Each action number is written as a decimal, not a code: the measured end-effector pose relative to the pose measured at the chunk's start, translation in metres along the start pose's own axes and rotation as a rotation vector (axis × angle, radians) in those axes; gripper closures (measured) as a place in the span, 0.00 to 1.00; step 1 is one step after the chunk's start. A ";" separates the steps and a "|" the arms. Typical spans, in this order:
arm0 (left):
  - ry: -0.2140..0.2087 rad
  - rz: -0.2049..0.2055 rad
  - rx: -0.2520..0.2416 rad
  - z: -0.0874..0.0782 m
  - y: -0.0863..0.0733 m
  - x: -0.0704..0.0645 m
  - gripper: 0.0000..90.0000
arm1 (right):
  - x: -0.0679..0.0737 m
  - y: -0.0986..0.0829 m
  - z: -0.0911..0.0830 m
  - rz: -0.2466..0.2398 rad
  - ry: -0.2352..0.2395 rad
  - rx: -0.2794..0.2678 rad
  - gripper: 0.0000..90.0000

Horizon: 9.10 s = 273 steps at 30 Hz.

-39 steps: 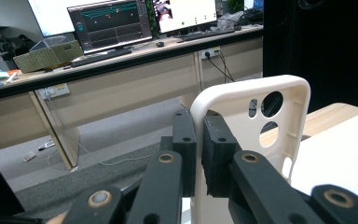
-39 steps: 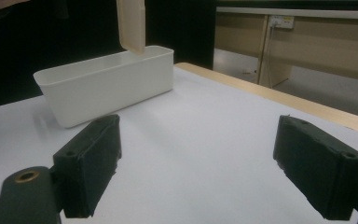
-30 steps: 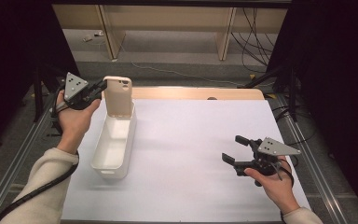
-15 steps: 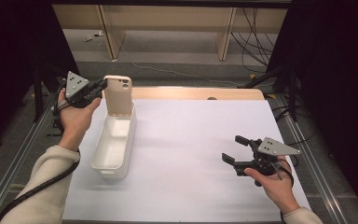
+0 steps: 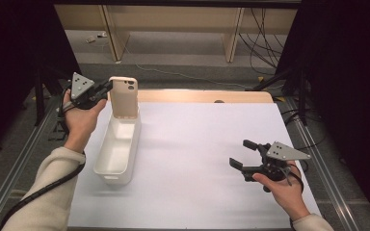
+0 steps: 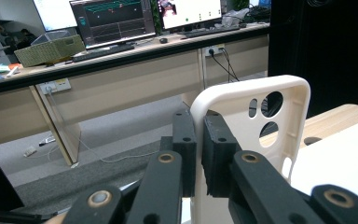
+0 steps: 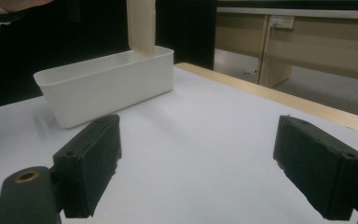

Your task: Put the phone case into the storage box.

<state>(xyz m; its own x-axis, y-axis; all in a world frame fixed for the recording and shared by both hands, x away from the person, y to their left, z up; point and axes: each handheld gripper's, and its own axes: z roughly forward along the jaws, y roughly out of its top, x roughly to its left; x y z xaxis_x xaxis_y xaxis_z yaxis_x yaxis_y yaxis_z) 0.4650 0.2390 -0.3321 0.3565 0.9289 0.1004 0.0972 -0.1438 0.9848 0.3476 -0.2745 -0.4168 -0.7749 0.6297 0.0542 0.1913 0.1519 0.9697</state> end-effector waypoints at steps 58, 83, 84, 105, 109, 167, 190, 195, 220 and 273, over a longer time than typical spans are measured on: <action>0.024 0.000 0.011 0.016 -0.002 0.011 0.94 | -0.001 -0.001 0.001 0.000 0.000 0.004 0.18; 0.035 -0.008 0.012 0.029 -0.006 0.014 0.94 | -0.001 -0.001 0.001 0.002 0.002 0.006 0.18; 0.037 -0.007 0.013 0.030 -0.006 0.014 0.94 | -0.001 -0.001 0.001 0.001 0.002 0.006 0.18; 0.071 -0.002 0.040 0.042 -0.014 0.018 0.94 | -0.002 -0.002 0.001 0.004 0.003 0.005 0.18; 0.073 -0.006 0.043 0.043 -0.016 0.018 0.94 | -0.002 -0.002 0.001 0.005 0.004 0.004 0.18; 0.071 -0.013 0.106 0.057 -0.038 0.020 0.93 | -0.001 -0.002 0.001 0.009 0.009 0.010 0.18; 0.069 -0.020 0.134 0.060 -0.048 0.022 0.93 | -0.002 -0.002 0.001 0.009 0.009 0.010 0.18; 0.071 -0.025 0.139 0.060 -0.051 0.023 0.93 | -0.002 -0.002 0.001 0.010 0.009 0.011 0.18; 0.080 -0.022 0.174 0.064 -0.060 0.024 0.92 | -0.002 -0.002 0.001 0.010 0.009 0.013 0.18; 0.103 0.007 0.260 0.079 -0.071 0.024 0.78 | -0.002 -0.003 0.002 0.012 0.014 0.017 0.18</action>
<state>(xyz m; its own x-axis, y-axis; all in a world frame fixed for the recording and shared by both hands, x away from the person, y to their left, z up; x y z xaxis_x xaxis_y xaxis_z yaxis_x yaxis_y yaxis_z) 0.5403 0.2447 -0.4108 0.2633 0.9554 0.1339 0.3349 -0.2207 0.9161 0.3495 -0.2749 -0.4201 -0.7809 0.6207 0.0697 0.2107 0.1568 0.9649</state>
